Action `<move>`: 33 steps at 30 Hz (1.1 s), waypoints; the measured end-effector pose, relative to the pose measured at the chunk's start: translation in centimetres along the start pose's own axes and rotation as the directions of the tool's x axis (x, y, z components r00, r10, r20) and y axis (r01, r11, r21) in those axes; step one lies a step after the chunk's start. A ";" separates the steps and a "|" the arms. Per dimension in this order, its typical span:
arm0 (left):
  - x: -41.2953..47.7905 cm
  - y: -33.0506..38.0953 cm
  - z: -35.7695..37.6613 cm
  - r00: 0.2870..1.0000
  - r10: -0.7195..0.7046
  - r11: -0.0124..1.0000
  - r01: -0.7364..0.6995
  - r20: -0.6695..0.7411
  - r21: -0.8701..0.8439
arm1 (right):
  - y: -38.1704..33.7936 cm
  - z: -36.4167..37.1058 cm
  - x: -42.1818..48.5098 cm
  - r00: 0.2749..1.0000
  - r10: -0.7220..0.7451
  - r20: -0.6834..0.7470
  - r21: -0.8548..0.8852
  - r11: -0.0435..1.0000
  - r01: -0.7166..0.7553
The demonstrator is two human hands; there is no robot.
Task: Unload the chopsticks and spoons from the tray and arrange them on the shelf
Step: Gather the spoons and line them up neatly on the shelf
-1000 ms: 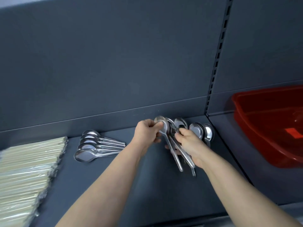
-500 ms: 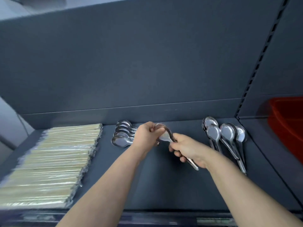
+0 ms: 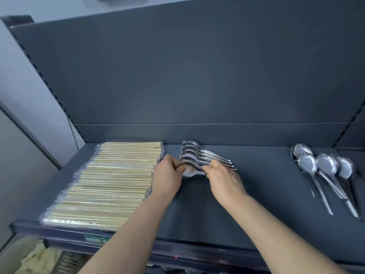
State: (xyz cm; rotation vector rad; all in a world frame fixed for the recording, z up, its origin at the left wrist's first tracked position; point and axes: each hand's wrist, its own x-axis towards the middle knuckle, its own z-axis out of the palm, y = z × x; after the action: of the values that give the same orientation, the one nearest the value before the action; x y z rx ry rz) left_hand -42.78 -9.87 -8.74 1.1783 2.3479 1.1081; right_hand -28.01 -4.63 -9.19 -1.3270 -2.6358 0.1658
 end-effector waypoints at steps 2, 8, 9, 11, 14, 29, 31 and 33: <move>0.3 -0.5 0.1 1.000 0.030 0.999 -0.030 0.002 0.039 | -0.6 0.6 -0.1 0.999 -0.003 -0.033 -0.056 0.998 0.001; 1.1 -0.6 0.1 0.989 0.149 0.961 -0.140 -0.020 0.240 | -0.4 1.5 0.2 0.978 0.003 -0.207 -0.183 0.982 -0.041; 1.1 -0.4 0.0 0.983 0.183 0.943 -0.170 -0.022 0.285 | -0.4 1.5 0.1 0.978 0.003 -0.209 -0.190 0.981 -0.044; 1.1 0.2 -0.1 0.961 0.276 0.894 -0.261 0.011 0.365 | -0.3 1.3 0.0 0.973 0.009 -0.229 -0.203 0.977 -0.057; 1.0 1.3 0.3 0.920 0.379 0.804 -0.381 0.101 0.457 | 0.3 1.0 -0.2 0.966 0.010 -0.259 -0.211 0.975 -0.067; -2.5 12.9 13.0 0.817 0.358 0.827 -0.502 0.452 0.254 | 14.9 -2.9 -7.2 0.906 0.329 -0.264 -0.185 0.905 -0.383; -3.1 15.0 15.5 0.821 0.310 0.882 -0.437 0.480 0.178 | 17.4 -4.0 -8.5 0.890 0.386 -0.242 -0.190 0.881 -0.434; -3.4 16.8 17.7 0.828 0.267 0.926 -0.362 0.492 0.106 | 19.7 -4.6 -9.5 0.883 0.411 -0.228 -0.175 0.875 -0.452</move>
State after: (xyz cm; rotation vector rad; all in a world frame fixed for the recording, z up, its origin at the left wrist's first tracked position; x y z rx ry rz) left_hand -21.59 2.67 -8.21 1.7348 1.9523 0.5801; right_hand -6.04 -0.48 -9.35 -1.8978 -2.2155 -0.1945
